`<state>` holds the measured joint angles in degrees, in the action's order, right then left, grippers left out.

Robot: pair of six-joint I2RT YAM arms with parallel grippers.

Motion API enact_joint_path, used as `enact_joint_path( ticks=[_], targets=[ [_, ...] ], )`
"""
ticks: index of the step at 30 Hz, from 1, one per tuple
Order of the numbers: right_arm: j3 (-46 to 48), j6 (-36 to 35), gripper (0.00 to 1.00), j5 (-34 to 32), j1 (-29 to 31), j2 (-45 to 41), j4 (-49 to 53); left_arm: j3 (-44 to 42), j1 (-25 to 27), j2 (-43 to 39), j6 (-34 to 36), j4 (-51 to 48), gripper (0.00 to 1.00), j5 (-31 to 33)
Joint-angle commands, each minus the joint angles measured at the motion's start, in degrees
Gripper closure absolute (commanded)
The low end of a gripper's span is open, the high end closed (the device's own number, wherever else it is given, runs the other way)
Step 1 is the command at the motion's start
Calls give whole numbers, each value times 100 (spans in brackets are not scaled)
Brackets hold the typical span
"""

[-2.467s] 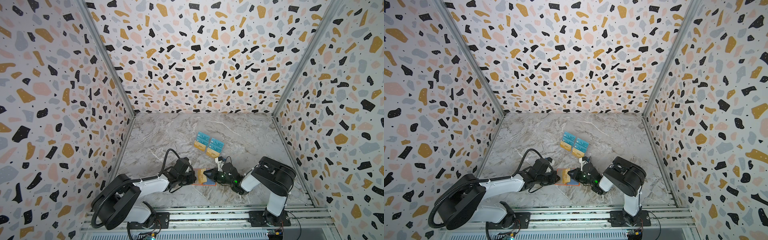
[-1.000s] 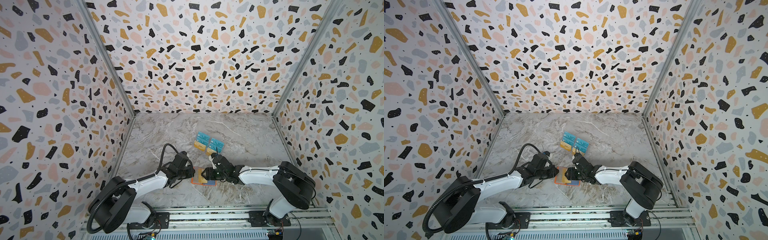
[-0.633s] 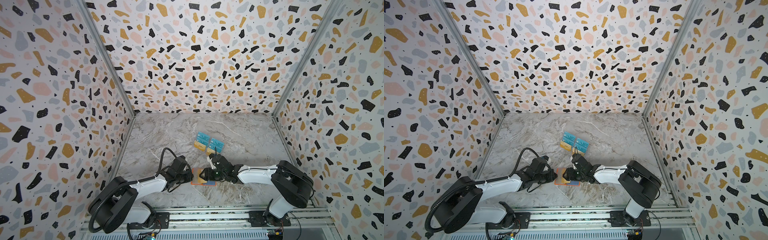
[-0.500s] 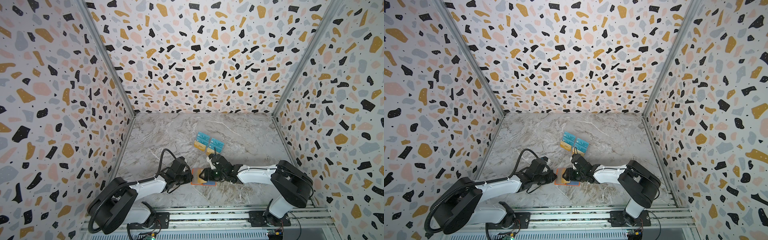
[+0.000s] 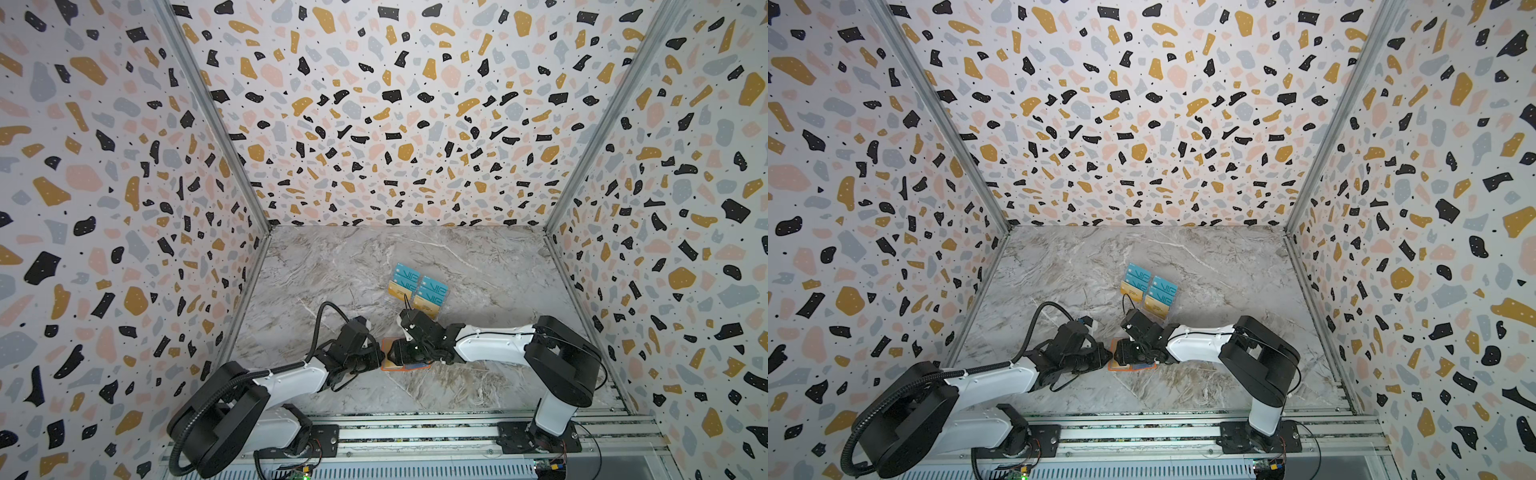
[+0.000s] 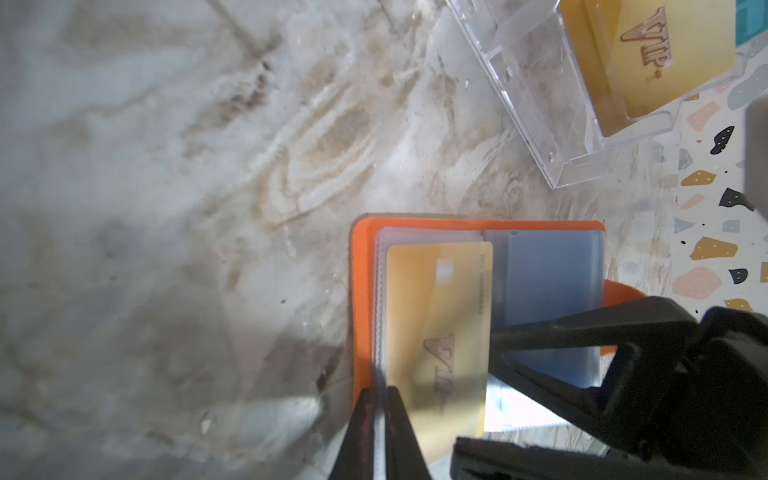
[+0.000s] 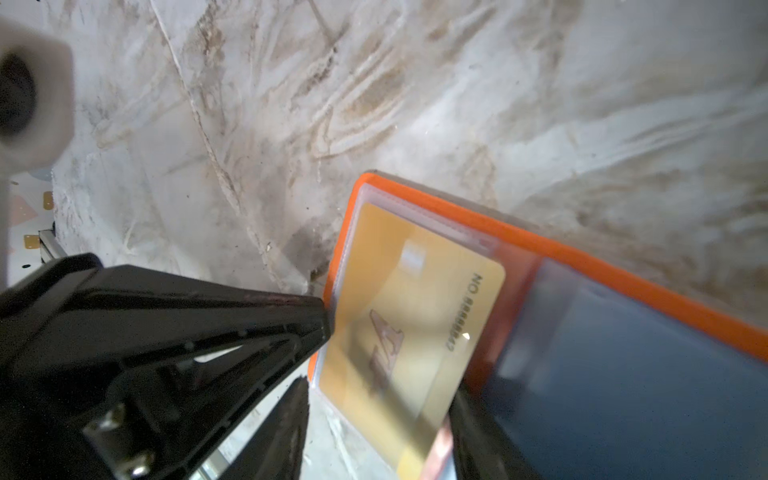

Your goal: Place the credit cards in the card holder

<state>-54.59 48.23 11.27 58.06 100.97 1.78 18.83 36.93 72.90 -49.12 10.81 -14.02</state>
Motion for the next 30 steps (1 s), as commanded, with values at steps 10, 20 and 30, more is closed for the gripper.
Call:
enact_joint_path(
  ticks=[10,20,30],
  targets=[
    [-864,-545,45,-521,315,455,1106,-187,-19,-86,-106,528,87,-135],
    [-710,-651,44,-76,378,413,769,-34,-19,72,5,477,86,-231],
    [112,-493,40,58,53,-393,393,236,-19,102,130,-46,85,-92]
  ],
)
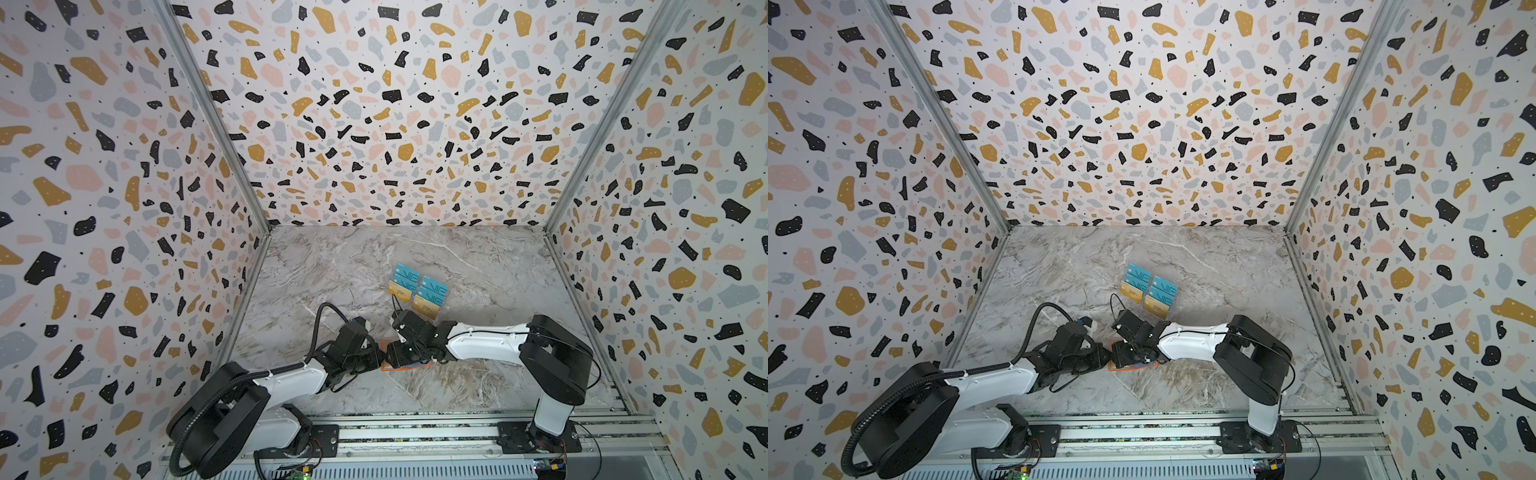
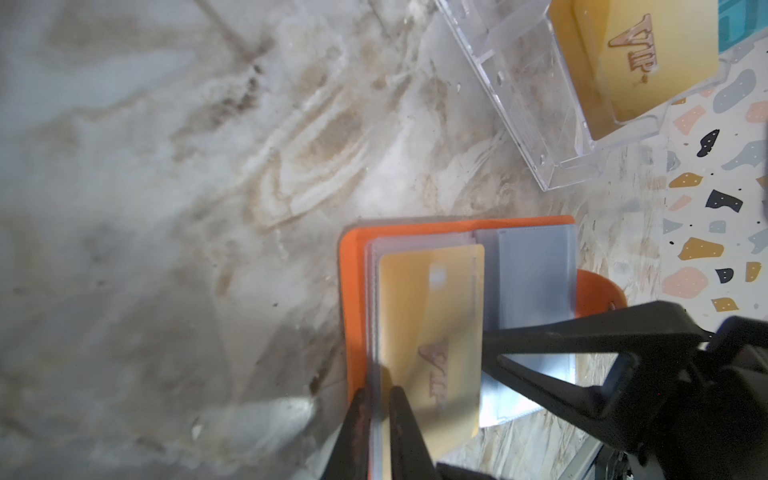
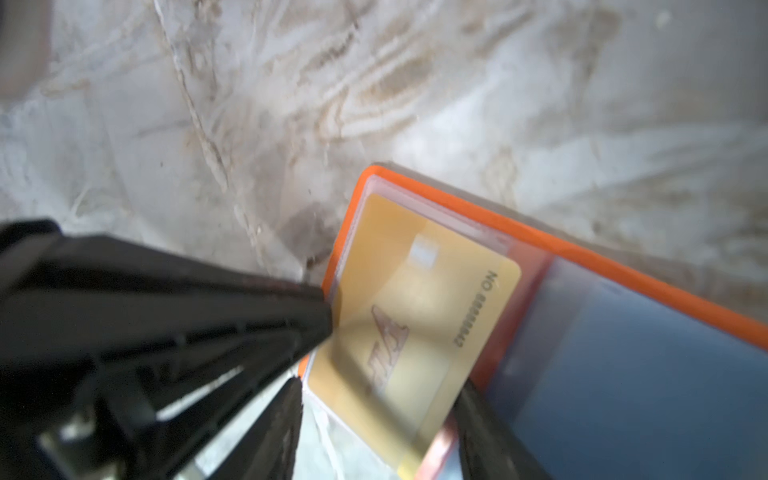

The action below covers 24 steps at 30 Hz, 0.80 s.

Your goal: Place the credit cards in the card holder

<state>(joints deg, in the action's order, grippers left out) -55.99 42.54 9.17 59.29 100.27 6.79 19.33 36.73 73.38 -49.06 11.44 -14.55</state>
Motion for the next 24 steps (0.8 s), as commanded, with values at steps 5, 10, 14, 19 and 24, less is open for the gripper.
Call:
enact_joint_path(
  ticks=[5,10,14,19,24],
  targets=[
    [433,0,38,182,-191,-594,-60,381,5,106,182,-360,84,9],
    [652,63,37,454,-320,-865,-311,603,0,104,177,-611,82,23],
    [668,32,37,507,-457,-1034,-252,779,1,106,199,-855,82,48],
    [677,-359,40,507,-701,-1157,-85,945,1,-59,267,-1331,81,141],
    [752,-901,55,529,-971,-1198,33,1291,25,-415,269,-1972,78,245]
  ],
)
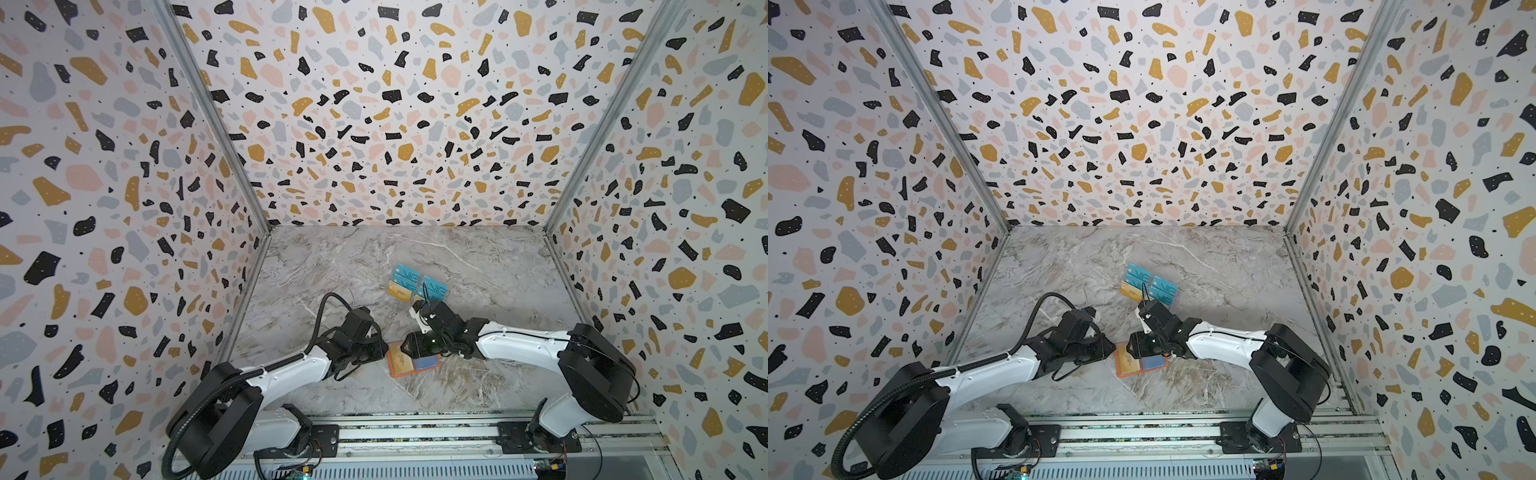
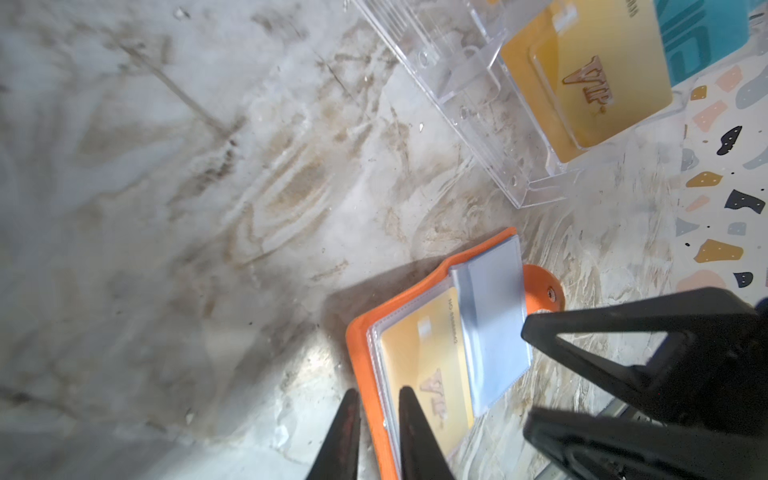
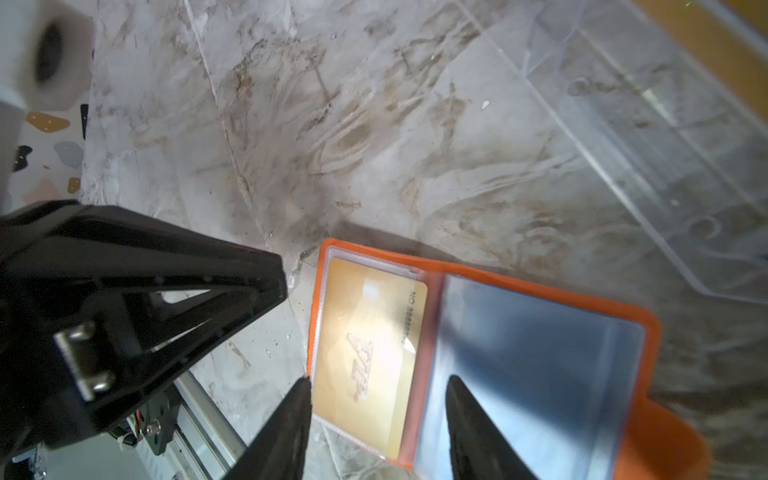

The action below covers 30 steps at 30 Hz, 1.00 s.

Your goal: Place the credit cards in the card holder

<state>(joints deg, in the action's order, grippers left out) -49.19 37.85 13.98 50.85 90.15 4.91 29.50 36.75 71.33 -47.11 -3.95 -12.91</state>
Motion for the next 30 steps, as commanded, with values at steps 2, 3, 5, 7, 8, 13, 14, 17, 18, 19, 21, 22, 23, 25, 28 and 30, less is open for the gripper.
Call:
enact_joint_path(
  ticks=[2,3,5,7,8,13,14,17,18,19,21,22,23,25,28,30],
  targets=[
    [168,-597,64,123,-273,-202,186,360,96,-251,-25,-411,78,9],
    [226,-678,68,168,-347,-214,140,402,155,-232,-95,-350,77,-37],
    [316,-790,74,287,-471,-201,56,479,287,-120,-260,-148,77,-112],
    [377,-885,78,434,-561,-158,-14,587,446,89,-316,29,76,-81],
    [391,-927,79,484,-584,-130,-35,654,547,221,-535,140,76,-65],
    [431,-1161,80,459,-689,-66,103,778,996,784,-1075,982,75,90],
    [475,-1194,80,450,-720,-90,118,793,1070,909,-1176,1127,75,120],
    [624,-1235,80,448,-795,-122,123,838,1234,1197,-1409,1421,73,265],
    [654,-1245,80,444,-809,-113,149,832,1268,1275,-1473,1524,73,307],
    [688,-1264,80,401,-822,-120,202,820,1294,1357,-1544,1628,72,345],
    [756,-1276,81,335,-839,-124,238,800,1327,1509,-1646,1782,72,390],
    [778,-1280,81,319,-849,-128,242,781,1340,1571,-1678,1792,72,403],
    [788,-1271,80,297,-857,-130,248,749,1339,1618,-1707,1997,72,412],
    [796,-1267,80,256,-857,-129,263,703,1340,1682,-1750,2062,72,473],
    [806,-1253,80,244,-857,-105,276,604,1341,1700,-1839,2139,73,584],
    [825,-1239,80,237,-862,-87,271,559,1343,1700,-1861,2088,73,669]
  ],
)
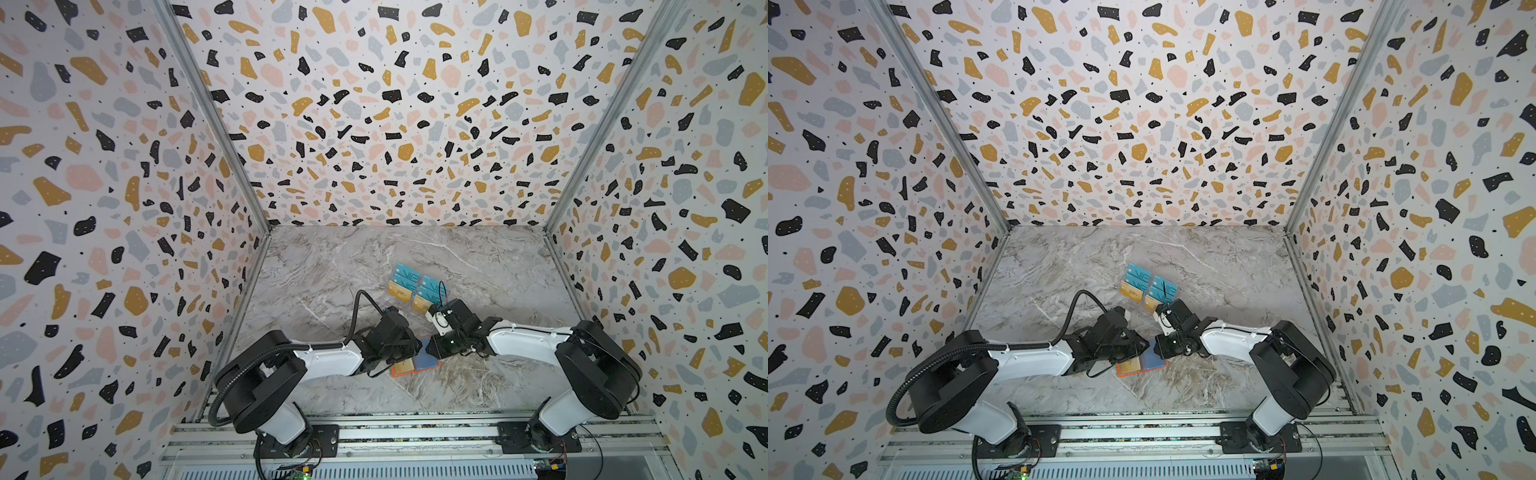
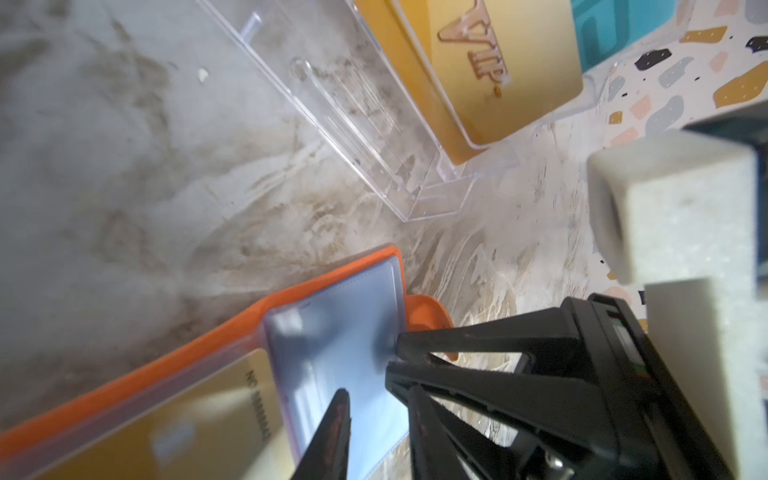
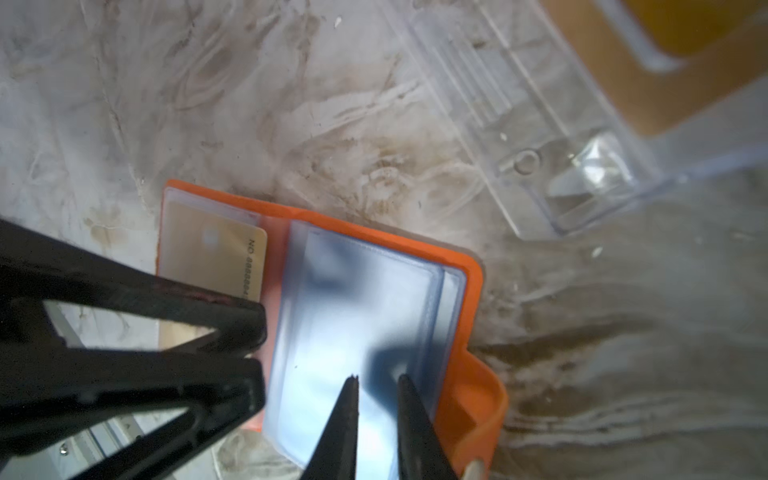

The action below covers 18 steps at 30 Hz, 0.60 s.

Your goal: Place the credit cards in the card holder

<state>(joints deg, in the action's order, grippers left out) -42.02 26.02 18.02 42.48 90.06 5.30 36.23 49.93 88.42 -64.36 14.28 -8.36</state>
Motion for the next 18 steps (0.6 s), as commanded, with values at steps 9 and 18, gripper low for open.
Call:
enact_joint_path(
  ticks=[9,18],
  targets=[
    [79,-45,79,-185,-26,-44,224,-186,19,234,-138,340,72,186],
    [166,65,76,-113,-26,-72,114,-265,21,438,-163,480,71,51]
  ],
)
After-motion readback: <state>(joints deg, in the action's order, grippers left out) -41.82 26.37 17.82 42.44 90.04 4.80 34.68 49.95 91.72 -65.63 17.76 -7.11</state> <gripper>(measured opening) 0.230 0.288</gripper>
